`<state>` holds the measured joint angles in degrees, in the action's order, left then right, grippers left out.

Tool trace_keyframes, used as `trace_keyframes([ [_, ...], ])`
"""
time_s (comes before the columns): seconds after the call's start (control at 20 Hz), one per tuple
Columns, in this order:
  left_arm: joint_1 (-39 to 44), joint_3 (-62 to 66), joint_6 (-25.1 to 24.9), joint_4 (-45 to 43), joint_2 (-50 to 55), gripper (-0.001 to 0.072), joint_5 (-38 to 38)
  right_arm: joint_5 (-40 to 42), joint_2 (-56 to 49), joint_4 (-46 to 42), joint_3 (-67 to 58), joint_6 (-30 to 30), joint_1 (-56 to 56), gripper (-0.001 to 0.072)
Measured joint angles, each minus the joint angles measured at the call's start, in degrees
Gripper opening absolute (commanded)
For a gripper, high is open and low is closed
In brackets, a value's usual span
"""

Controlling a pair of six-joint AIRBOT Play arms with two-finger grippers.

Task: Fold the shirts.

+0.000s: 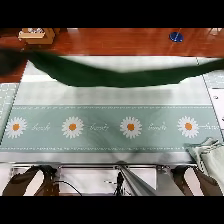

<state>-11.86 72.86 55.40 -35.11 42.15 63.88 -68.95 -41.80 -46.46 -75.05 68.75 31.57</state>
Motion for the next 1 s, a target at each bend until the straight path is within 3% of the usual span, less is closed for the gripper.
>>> trace_keyframes([
  [0.2, 0.00, 18.08, 1.07, -3.65, -5.14, 0.0021, -7.65, 8.35, 2.99, 0.83, -18.27, 4.04, 0.00, 0.0024],
  [0.4, 0.00, 32.70, 8.24, -14.38, -7.72, 0.0021, -9.84, 10.84, 3.80, -5.75, -33.59, 9.51, 0.00, 0.0024],
  [0.55, 0.00, 41.92, 16.24, -23.37, -8.46, 0.0021, -2.91, 6.01, 4.52, -11.26, -41.42, 15.41, 0.00, 0.0024],
  [0.7, 0.00, 46.77, 22.77, -27.96, -9.42, 0.0021, 9.38, -2.71, 6.75, -14.75, -45.13, 18.60, 0.00, 0.0024],
  [1.0, 0.00, 48.13, 26.47, -33.81, -9.90, 0.0021, 28.33, -25.14, 8.68, -21.64, -46.66, 19.06, 0.00, 0.0024],
])
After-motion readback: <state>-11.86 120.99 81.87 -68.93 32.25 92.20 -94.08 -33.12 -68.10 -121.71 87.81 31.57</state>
